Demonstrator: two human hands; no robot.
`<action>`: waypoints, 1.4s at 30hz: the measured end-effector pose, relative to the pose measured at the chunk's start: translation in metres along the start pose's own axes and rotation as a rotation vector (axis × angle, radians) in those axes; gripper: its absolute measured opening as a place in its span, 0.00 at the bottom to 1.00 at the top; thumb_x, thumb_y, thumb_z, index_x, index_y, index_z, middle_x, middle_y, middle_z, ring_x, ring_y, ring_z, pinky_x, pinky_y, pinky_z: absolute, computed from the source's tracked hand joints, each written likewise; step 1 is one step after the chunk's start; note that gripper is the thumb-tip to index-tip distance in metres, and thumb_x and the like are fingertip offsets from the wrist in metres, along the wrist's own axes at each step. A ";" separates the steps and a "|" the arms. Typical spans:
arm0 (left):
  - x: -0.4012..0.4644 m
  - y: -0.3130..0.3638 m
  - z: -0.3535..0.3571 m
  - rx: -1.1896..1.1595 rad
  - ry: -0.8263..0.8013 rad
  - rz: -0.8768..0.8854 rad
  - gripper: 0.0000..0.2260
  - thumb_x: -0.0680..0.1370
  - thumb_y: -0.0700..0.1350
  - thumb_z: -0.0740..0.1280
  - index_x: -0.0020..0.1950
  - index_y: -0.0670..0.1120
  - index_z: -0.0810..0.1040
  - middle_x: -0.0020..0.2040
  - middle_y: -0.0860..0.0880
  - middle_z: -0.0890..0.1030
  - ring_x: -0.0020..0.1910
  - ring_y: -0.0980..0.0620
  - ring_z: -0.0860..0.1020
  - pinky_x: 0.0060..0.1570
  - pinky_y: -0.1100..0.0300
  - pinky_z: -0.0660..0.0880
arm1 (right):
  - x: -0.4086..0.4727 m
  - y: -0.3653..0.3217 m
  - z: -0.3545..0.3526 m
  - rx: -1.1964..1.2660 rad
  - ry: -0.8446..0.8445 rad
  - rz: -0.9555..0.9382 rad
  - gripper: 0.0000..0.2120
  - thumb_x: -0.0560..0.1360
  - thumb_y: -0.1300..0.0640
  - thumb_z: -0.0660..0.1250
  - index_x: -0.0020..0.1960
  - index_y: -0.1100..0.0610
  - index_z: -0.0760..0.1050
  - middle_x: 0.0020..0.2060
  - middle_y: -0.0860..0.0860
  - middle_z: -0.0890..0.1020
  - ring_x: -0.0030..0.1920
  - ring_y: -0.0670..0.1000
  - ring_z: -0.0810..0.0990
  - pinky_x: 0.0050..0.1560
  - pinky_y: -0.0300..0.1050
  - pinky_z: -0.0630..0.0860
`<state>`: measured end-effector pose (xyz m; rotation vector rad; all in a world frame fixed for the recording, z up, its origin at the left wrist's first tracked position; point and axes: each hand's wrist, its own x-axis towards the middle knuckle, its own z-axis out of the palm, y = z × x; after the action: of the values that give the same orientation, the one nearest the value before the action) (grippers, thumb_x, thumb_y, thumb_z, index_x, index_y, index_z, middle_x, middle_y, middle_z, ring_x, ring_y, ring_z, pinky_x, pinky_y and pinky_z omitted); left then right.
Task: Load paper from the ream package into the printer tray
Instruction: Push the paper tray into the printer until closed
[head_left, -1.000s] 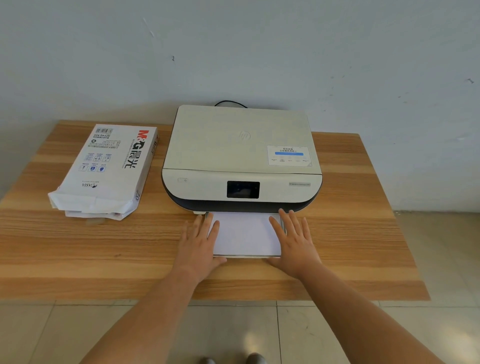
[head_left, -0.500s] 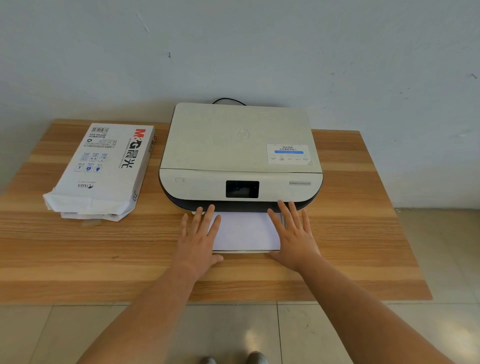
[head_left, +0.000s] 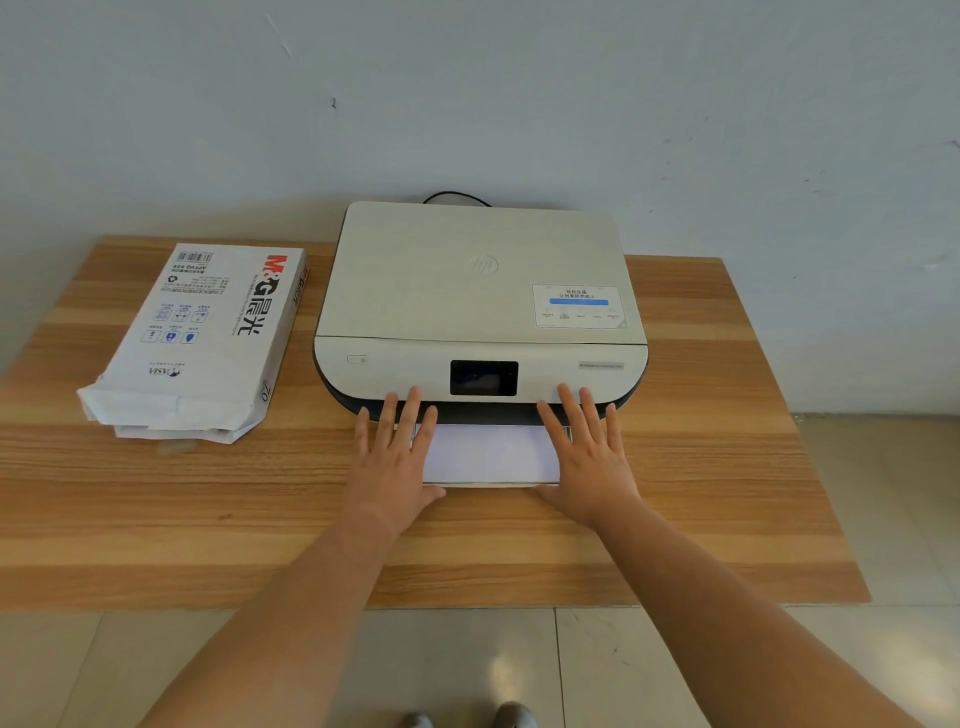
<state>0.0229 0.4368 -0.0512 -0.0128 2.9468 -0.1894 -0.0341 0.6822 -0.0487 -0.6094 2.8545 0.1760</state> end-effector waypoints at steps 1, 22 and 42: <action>0.001 0.000 0.000 0.001 0.001 -0.004 0.46 0.73 0.68 0.61 0.77 0.49 0.36 0.76 0.44 0.31 0.75 0.41 0.34 0.73 0.38 0.38 | 0.001 0.000 0.000 0.002 -0.002 0.002 0.51 0.72 0.32 0.61 0.75 0.49 0.29 0.75 0.54 0.29 0.74 0.58 0.26 0.74 0.62 0.34; 0.026 0.000 -0.007 0.004 0.043 -0.015 0.47 0.72 0.65 0.65 0.77 0.49 0.37 0.77 0.44 0.32 0.76 0.41 0.38 0.73 0.38 0.43 | 0.024 0.002 -0.008 -0.025 0.047 0.002 0.52 0.71 0.36 0.66 0.76 0.49 0.30 0.75 0.55 0.30 0.75 0.60 0.29 0.74 0.62 0.35; 0.045 -0.007 -0.010 0.042 0.073 -0.025 0.52 0.71 0.67 0.65 0.75 0.48 0.31 0.74 0.44 0.26 0.75 0.41 0.33 0.73 0.38 0.41 | 0.043 0.007 -0.015 -0.014 0.073 -0.008 0.55 0.70 0.35 0.65 0.75 0.53 0.27 0.74 0.55 0.27 0.74 0.59 0.27 0.75 0.62 0.35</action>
<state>-0.0236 0.4301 -0.0489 -0.0378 3.0153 -0.2612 -0.0785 0.6695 -0.0435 -0.6431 2.9232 0.1766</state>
